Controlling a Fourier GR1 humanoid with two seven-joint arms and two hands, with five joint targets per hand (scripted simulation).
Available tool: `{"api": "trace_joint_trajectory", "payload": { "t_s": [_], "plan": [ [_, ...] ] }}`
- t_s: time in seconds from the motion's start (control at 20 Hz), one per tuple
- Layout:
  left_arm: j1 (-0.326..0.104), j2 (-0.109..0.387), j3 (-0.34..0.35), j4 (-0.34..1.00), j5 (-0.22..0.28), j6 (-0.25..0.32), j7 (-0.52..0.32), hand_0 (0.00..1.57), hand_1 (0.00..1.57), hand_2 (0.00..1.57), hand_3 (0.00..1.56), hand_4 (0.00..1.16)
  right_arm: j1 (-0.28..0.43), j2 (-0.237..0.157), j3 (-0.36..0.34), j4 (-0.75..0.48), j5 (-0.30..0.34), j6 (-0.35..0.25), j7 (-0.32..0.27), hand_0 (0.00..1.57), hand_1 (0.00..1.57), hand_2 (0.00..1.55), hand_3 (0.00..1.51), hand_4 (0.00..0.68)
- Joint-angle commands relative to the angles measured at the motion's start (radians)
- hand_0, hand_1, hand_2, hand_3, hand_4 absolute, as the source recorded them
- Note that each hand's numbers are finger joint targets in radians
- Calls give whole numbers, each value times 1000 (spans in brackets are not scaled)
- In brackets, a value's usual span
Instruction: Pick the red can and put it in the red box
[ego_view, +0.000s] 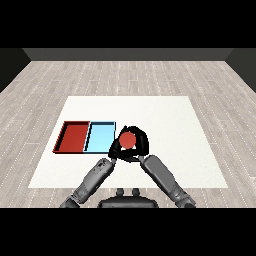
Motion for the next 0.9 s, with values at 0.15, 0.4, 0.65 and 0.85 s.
{"api": "trace_joint_trajectory", "payload": {
  "t_s": [0.15,0.4,0.65,0.85],
  "plan": [
    [-28,-9,-26,9,22,193,3,0,0,0,0,821,4,6,72,-1,4,-59,5,1534,1534,1468,1405,649],
    [-116,-9,36,118,106,201,-4,1571,1571,1561,1478,1121,-102,6,57,71,-47,-73,-2,1498,1498,1449,1391,652],
    [-84,-9,-103,51,146,336,-17,1571,1571,1559,1477,1122,-33,6,-11,45,-14,24,-18,1484,1484,1445,1391,646],
    [-24,-9,-78,14,107,336,-77,1571,1571,1558,1479,1138,23,6,-8,-7,0,48,-4,1490,1490,1440,1392,642]
  ]
}}
